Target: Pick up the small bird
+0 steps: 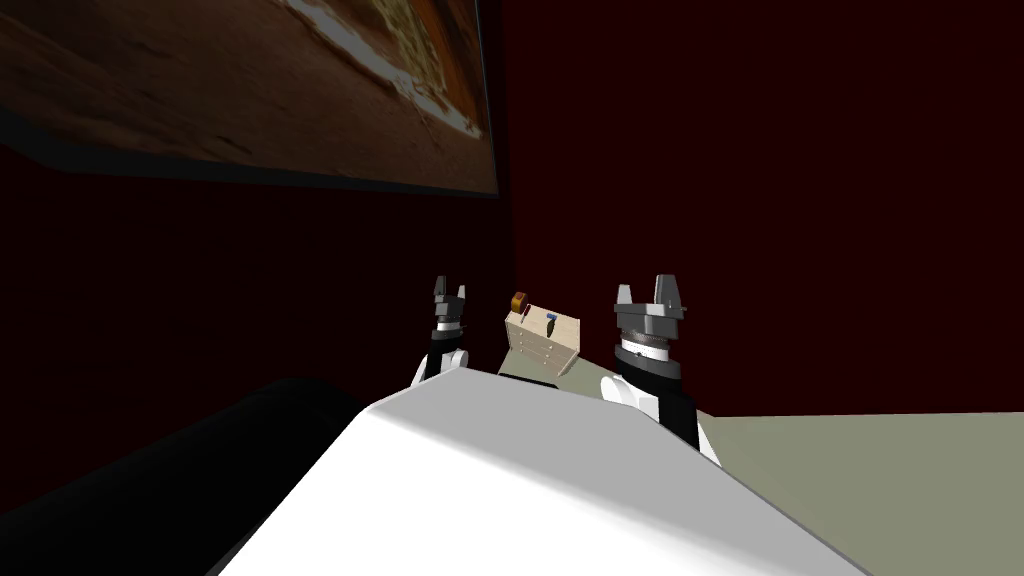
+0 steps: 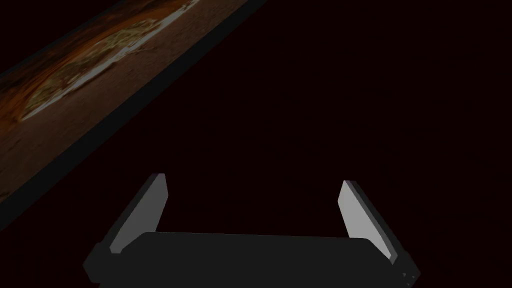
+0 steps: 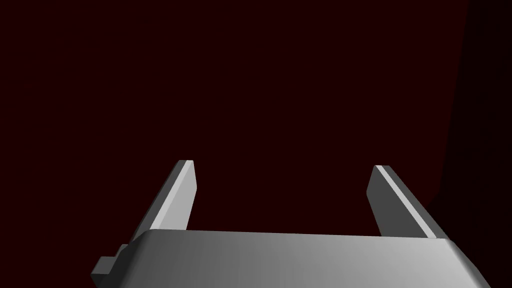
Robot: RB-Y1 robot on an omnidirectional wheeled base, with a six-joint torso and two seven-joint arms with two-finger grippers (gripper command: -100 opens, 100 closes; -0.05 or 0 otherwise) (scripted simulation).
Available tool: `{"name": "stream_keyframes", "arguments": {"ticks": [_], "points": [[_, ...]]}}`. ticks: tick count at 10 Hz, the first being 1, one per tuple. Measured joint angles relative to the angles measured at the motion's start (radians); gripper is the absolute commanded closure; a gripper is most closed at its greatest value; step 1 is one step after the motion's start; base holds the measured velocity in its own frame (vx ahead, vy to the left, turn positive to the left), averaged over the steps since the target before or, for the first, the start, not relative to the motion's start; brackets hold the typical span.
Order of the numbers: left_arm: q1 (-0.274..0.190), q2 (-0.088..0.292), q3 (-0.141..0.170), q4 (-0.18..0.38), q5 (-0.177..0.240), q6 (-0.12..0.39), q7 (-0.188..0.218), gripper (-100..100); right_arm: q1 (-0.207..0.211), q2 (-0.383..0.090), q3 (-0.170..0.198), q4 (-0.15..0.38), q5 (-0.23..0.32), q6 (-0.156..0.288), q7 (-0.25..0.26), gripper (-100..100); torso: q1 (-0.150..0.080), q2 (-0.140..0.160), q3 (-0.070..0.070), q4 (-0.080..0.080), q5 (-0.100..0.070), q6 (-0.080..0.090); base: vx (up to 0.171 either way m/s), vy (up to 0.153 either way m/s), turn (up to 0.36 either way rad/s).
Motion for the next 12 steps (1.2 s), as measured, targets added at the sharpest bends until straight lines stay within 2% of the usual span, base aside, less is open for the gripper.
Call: {"name": "stream_keyframes", "arguments": {"ticks": [3, 12], "points": [[0.0, 0.0, 0.0, 0.0, 0.0, 0.0, 0.0, 0, 0.012, -0.05, -0.019, 0.02, -0.09, 0.019, -0.015, -100, -0.003, 0.0, 0.0, 0.0, -0.001, 0.0, -0.001, -0.034, 0.135], [0.0, 0.0, 0.0, 0.0, 0.0, 0.0, 0.0, 0, 0.048, -0.111, -0.054, 0.066, -0.333, 0.067, -0.045, -100, -0.002, 0.0, 0.0, 0.0, -0.001, 0.0, -0.001, -0.026, 0.141]]}}
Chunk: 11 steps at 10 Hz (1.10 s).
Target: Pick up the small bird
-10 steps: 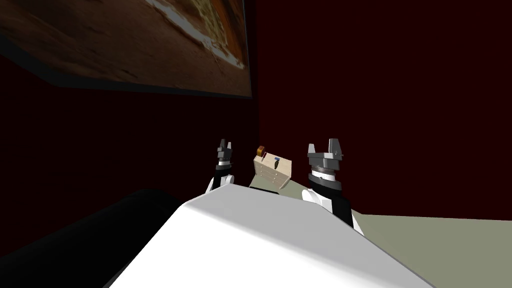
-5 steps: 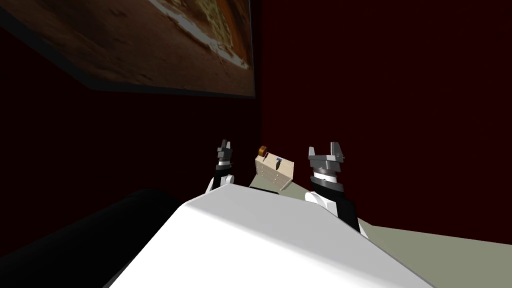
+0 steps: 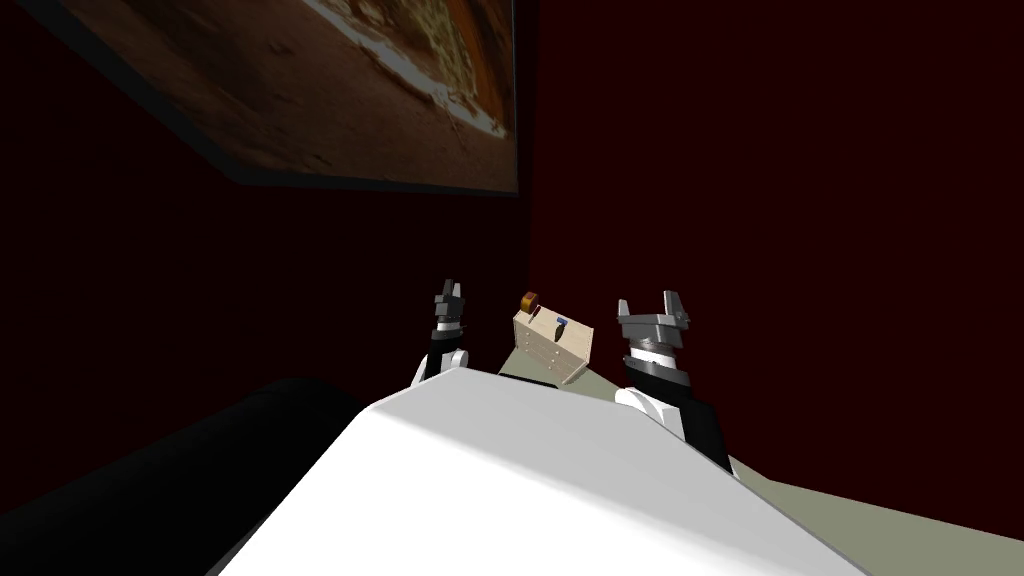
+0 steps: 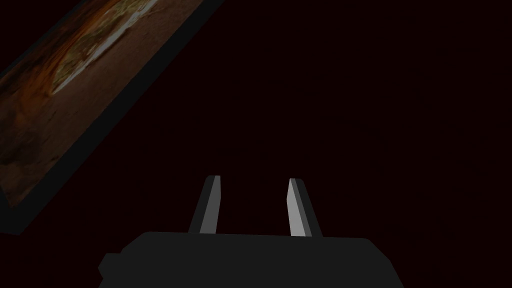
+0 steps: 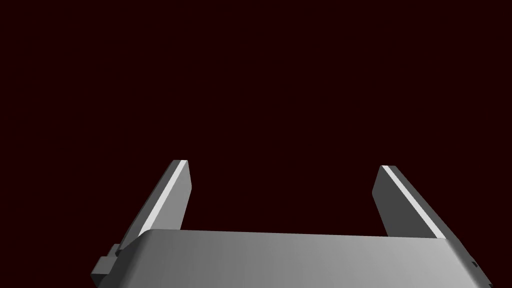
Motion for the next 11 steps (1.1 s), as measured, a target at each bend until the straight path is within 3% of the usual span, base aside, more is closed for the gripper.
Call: {"name": "stream_keyframes", "arguments": {"ticks": [11], "points": [[0.0, 0.0, 0.0, 0.0, 0.0, 0.0, 0.0, 0, 0.023, -0.044, -0.046, 0.083, -0.294, 0.057, -0.032, -100, 0.0, 0.0, 0.0, 0.0, 0.0, 0.0, 0.0, -0.021, 0.105]]}}
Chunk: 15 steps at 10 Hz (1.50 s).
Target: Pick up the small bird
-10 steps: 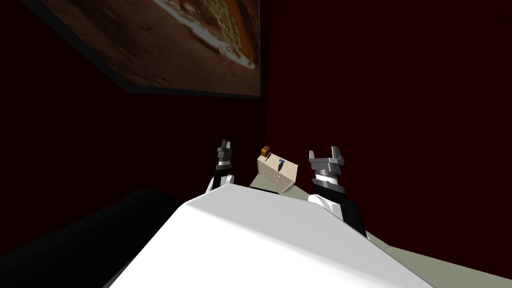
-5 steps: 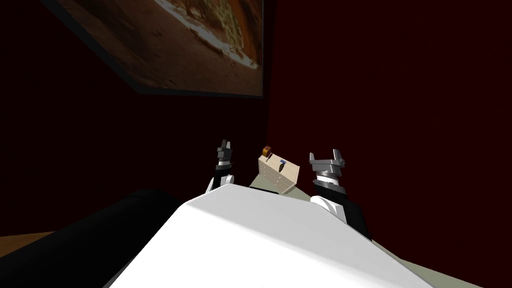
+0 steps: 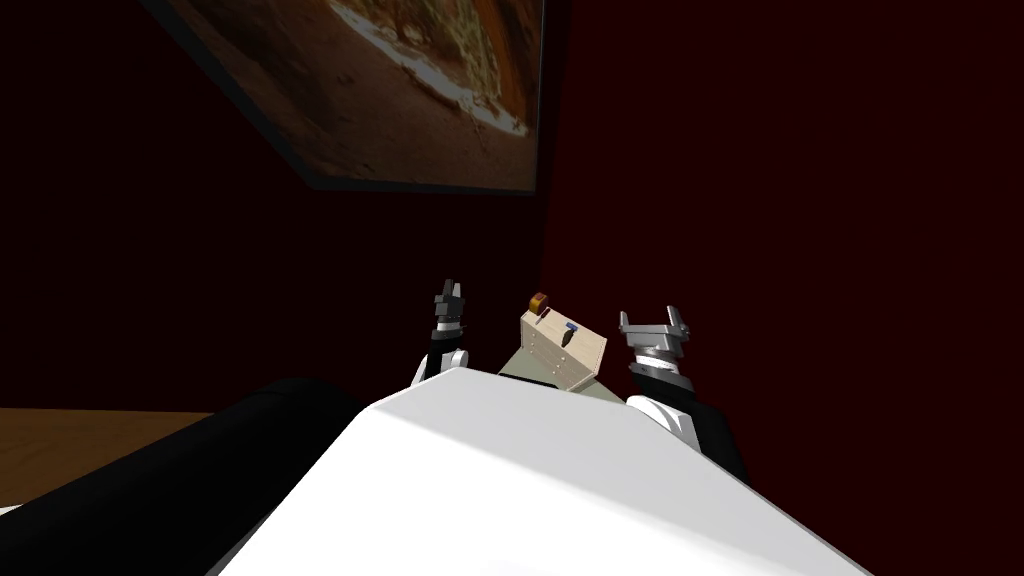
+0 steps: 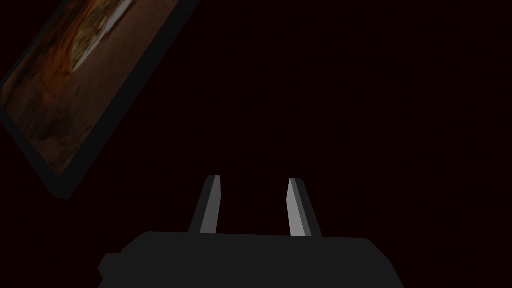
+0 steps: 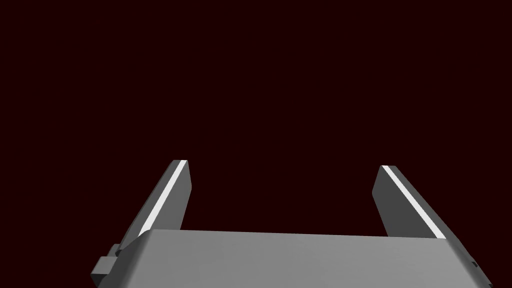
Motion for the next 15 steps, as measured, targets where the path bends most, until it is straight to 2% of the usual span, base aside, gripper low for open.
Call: {"name": "stream_keyframes", "arguments": {"ticks": [3, 7, 8, 10, 15], "points": [[0.0, 0.0, 0.0, 0.0, 0.0, 0.0, 0.0, 0, 0.001, -0.006, -0.016, 0.024, -0.083, 0.024, -0.007, -100, 0.0, 0.0, 0.0, 0.0, 0.0, 0.0, 0.0, -0.024, 0.127], [0.0, 0.0, 0.0, 0.0, 0.0, 0.0, 0.0, 0, 0.014, -0.017, -0.026, 0.053, -0.188, 0.033, -0.02, -100, 0.001, 0.0, 0.0, 0.0, 0.0, 0.0, 0.0, -0.023, 0.16], [0.0, 0.0, 0.0, 0.0, 0.0, 0.0, 0.0, 0, 0.018, -0.013, -0.043, 0.054, -0.222, 0.056, -0.018, -100, 0.001, 0.0, 0.0, 0.0, 0.0, -0.001, 0.001, -0.032, 0.181], [0.0, 0.0, 0.0, 0.0, 0.0, 0.0, 0.0, 0, 0.022, -0.023, -0.037, 0.078, -0.275, 0.05, -0.028, -100, 0.001, 0.0, 0.0, 0.0, 0.0, 0.0, -0.002, -0.019, 0.123], [0.0, 0.0, 0.0, 0.0, 0.0, 0.0, 0.0, 0, 0.03, -0.027, -0.063, 0.131, -0.423, 0.085, -0.04, -100, 0.0, -0.001, 0.0, 0.0, 0.0, 0.0, 0.0, -0.024, 0.109]]}}
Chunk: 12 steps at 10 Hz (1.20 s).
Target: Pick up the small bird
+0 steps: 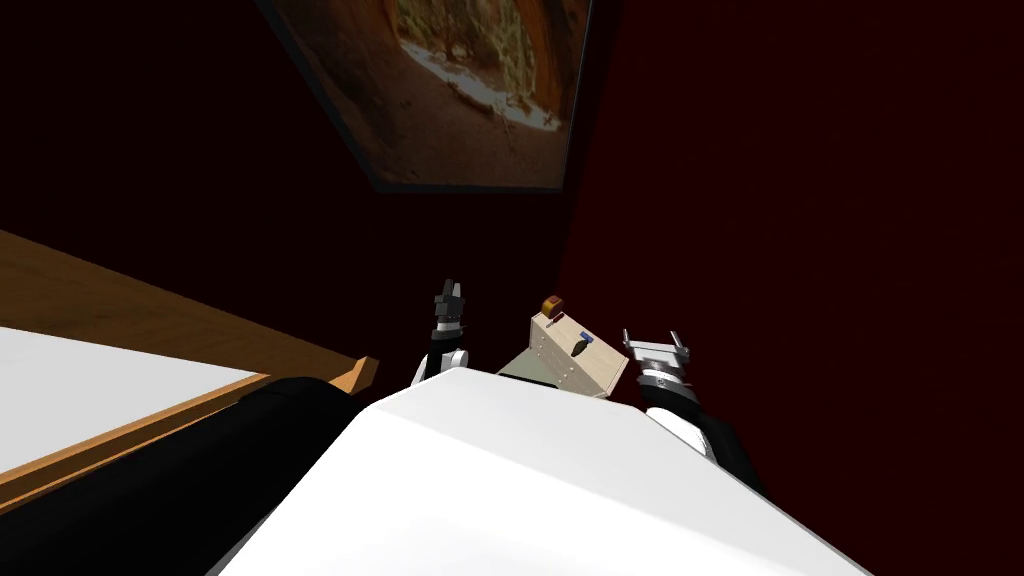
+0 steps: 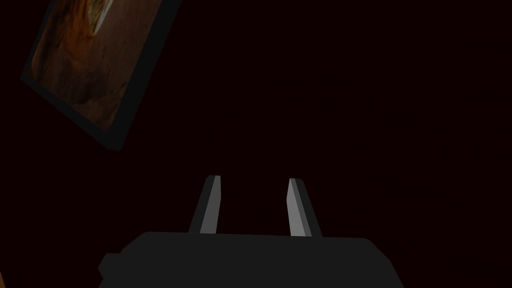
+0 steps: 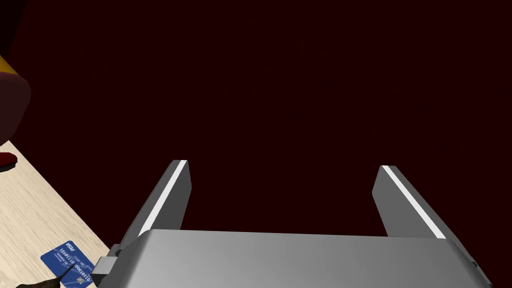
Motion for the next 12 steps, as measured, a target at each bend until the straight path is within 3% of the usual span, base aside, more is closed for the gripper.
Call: {"name": "stream_keyframes", "arguments": {"ticks": [10, 12], "points": [[0.0, 0.0, 0.0, 0.0, 0.0, 0.0, 0.0, 0, 0.006, -0.01, -0.038, 0.106, -0.296, 0.049, -0.026, -100, 0.001, 0.0, 0.0, 0.0, 0.0, 0.001, -0.001, -0.025, 0.145], [0.0, 0.0, 0.0, 0.0, 0.0, 0.0, 0.0, 0, 0.006, 0.002, -0.056, 0.132, -0.371, 0.076, -0.01, -100, 0.0, 0.0, 0.0, 0.0, 0.0, 0.0, 0.0, -0.027, 0.086]]}}
